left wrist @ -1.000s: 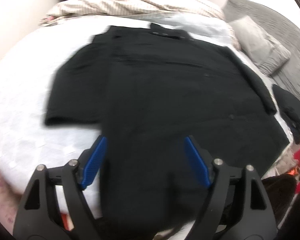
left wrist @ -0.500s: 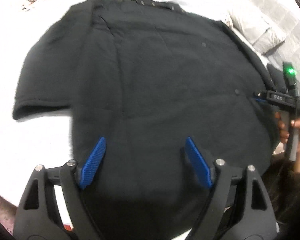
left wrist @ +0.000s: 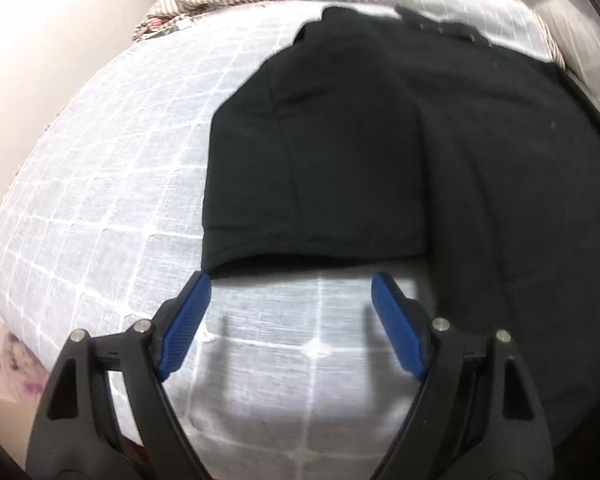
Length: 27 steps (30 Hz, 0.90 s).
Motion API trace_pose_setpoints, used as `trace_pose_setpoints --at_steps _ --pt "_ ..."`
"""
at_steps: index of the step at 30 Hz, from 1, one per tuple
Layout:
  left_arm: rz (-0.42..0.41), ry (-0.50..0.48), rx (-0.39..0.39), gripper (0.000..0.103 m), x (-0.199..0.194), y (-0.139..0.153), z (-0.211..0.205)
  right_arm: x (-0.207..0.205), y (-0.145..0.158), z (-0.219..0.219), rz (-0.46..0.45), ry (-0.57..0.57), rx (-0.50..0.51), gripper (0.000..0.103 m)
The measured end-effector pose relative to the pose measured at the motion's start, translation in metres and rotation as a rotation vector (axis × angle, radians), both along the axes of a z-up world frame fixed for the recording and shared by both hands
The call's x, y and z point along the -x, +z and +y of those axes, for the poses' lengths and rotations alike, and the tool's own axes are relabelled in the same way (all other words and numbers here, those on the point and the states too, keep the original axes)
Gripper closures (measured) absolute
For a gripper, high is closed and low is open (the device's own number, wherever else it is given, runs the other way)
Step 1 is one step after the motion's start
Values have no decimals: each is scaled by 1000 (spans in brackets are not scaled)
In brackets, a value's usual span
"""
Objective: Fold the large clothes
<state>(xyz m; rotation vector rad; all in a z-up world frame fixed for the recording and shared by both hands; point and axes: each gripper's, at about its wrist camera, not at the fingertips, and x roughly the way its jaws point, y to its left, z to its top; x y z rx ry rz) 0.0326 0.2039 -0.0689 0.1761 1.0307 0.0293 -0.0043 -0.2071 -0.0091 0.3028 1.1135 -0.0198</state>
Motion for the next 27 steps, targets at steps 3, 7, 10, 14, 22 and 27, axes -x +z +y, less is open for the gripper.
trace_pose_setpoints --at_steps 3,7,10,14,22,27 --pt "15 -93 -62 21 -7 -17 -11 2 -2 -1 16 -6 -4 29" --pt "-3 -154 -63 21 -13 -22 -14 2 -5 2 32 -4 1 29" --pt "-7 -151 -32 20 -21 -21 -8 -2 -8 8 36 9 21 29" --pt "-56 -138 21 36 -30 -21 -3 -5 -11 13 44 19 33 29" --pt "-185 -27 117 96 -47 30 29 -6 -11 16 45 20 41 29" --pt "-321 116 160 98 -71 84 85 -4 -10 17 33 8 49 29"
